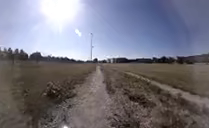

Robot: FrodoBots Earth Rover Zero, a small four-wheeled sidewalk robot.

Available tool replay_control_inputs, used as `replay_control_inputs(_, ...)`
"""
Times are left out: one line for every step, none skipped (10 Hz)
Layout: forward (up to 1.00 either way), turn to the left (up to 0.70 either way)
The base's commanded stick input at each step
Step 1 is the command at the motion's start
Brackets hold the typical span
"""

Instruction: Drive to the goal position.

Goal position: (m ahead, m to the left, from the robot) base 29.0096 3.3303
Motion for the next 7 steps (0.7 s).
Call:
replay_control_inputs(0.5, 0.0)
replay_control_inputs(0.5, 0.0)
replay_control_inputs(0.5, 0.0)
replay_control_inputs(0.5, 0.0)
replay_control_inputs(0.5, 0.0)
replay_control_inputs(0.5, 0.0)
replay_control_inputs(0.5, 0.0)
